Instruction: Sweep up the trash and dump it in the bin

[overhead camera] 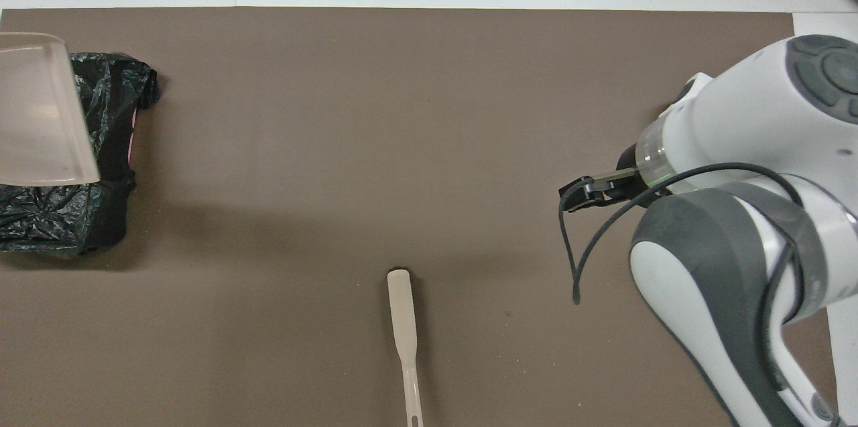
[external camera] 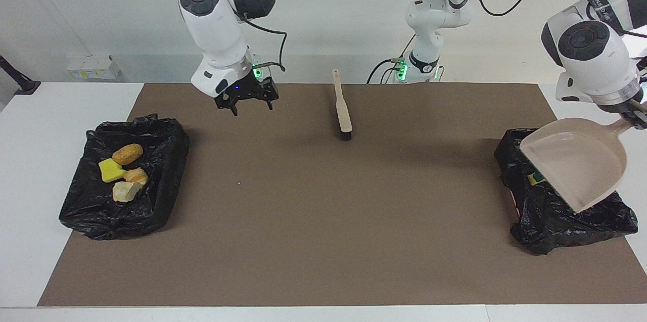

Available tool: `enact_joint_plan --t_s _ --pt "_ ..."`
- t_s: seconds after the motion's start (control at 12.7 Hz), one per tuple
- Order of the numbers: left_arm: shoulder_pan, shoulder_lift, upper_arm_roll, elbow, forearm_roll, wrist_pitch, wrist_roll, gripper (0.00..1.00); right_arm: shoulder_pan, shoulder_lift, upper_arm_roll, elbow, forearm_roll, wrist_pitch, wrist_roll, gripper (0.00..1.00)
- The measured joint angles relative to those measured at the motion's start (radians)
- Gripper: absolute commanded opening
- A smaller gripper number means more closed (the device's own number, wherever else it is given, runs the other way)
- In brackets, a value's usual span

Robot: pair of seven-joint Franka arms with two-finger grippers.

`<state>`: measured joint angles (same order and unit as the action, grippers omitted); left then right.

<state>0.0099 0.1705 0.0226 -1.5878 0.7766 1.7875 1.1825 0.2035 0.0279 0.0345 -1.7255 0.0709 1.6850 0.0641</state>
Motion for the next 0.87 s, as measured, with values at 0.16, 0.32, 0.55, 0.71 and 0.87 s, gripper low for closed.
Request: enact_joint_plan --t_s 0.16,0.32,0.55,0.71,0.87 --pt "-0.034 0.004 -0.003 -0.006 -0.144 -0.009 -0.115 0.00 -0.047 -0.014 -0.003 0.000 -0.023 0.000 -0.075 1.00" --pt "-0.091 0.008 -0.006 -0.011 -0.252 -0.048 -0.247 0.00 -0.111 -0.024 -0.013 0.010 -0.030 0.000 -0.174 1.00" --pt "-0.204 0.051 -0.009 -0.020 -0.411 -0.101 -0.532 0.00 -0.187 -0.032 -0.028 0.033 -0.066 -0.007 -0.244 1.00" --pt "-0.289 0.111 -0.010 -0.020 -0.508 -0.100 -0.745 0.00 -0.226 -0.034 -0.029 0.051 -0.084 -0.047 -0.273 1.00" --pt "-0.368 0.162 -0.011 -0.018 -0.603 -0.091 -0.976 0.00 -0.261 -0.035 -0.029 0.075 -0.086 -0.096 -0.286 1.00"
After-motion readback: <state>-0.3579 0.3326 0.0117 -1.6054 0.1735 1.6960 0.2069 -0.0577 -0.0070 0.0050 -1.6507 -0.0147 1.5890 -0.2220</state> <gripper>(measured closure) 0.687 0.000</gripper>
